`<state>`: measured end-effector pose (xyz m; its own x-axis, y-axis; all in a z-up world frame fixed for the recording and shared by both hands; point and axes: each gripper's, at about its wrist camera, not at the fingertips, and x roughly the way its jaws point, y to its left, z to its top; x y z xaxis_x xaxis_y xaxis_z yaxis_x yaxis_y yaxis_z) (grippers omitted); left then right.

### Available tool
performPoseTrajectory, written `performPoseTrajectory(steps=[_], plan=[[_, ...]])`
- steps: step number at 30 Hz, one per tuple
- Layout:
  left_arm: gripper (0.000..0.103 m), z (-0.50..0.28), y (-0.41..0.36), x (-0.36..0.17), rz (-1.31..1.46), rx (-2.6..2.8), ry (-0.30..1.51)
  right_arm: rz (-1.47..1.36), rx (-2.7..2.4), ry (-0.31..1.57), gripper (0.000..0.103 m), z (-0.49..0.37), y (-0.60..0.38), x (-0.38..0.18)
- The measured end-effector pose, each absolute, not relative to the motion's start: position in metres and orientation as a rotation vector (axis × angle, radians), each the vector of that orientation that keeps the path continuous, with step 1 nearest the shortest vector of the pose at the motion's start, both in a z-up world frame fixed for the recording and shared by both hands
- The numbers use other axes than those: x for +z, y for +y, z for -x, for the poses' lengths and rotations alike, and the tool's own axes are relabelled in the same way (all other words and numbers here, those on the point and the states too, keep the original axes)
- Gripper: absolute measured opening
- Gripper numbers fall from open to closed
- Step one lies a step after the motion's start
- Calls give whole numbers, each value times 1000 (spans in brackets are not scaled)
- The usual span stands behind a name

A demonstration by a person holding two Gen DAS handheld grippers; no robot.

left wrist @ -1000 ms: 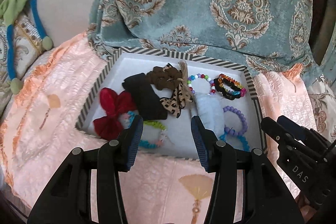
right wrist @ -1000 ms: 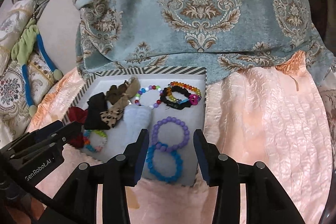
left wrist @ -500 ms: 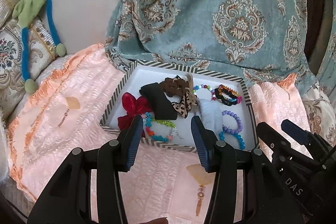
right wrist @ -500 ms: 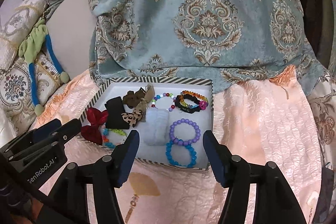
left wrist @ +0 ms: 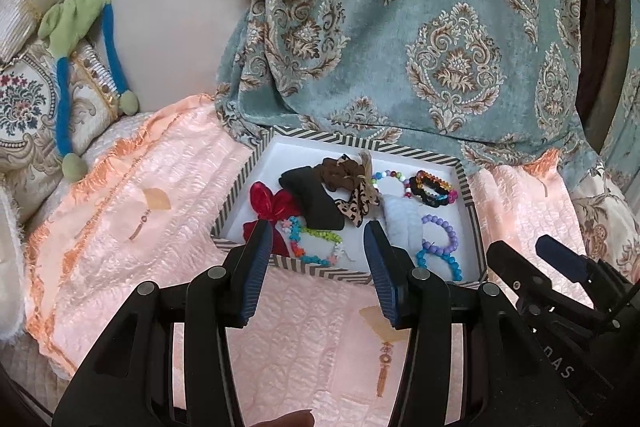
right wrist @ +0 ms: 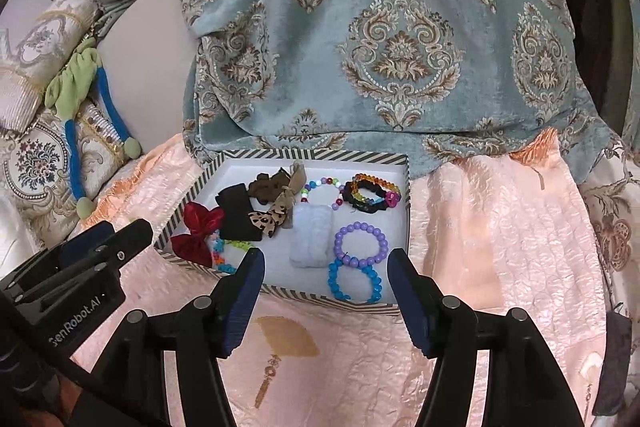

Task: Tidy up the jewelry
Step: 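Withdraw both open tools from the tray and hold them still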

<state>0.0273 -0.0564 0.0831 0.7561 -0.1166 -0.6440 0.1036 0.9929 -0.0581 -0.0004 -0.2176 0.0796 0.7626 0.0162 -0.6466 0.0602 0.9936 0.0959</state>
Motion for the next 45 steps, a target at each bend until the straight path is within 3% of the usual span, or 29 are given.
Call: performPoseTrajectory(steps=[45], plan=[[47, -8, -56, 85, 9, -131, 654, -128, -21, 723, 66, 10, -223, 73]])
